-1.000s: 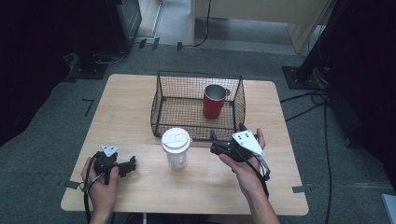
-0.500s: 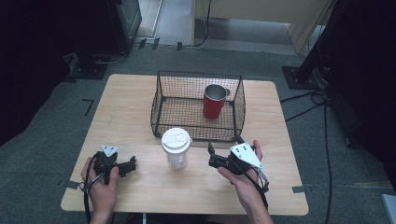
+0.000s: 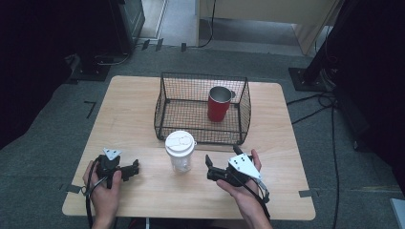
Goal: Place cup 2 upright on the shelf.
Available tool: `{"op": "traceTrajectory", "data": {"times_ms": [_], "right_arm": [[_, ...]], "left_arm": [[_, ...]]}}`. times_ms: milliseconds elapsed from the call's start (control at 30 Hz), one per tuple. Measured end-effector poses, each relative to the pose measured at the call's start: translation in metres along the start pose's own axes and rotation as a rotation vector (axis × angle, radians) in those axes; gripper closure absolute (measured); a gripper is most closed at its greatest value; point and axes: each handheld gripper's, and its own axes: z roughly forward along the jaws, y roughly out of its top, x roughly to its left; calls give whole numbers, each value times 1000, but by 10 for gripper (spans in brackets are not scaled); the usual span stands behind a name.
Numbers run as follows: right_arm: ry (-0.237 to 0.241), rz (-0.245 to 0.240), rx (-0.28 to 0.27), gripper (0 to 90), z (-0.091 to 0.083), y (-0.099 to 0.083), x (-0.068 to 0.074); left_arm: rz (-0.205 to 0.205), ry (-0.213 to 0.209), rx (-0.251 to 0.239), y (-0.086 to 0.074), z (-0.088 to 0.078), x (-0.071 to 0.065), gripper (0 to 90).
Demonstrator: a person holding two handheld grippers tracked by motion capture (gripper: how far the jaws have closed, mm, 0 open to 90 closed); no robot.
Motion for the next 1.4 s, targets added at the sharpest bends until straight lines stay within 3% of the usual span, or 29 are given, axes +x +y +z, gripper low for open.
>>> {"op": "traceTrajectory", "data": {"times_ms": [933, 1400], "right_arm": [[146, -33, 21, 0, 11, -12, 45], [190, -51, 10, 19, 22, -8, 64]], "left_arm": [[-1, 0, -1, 0, 0, 0, 0], [-1, 0, -2, 0, 0, 0, 0]]}}
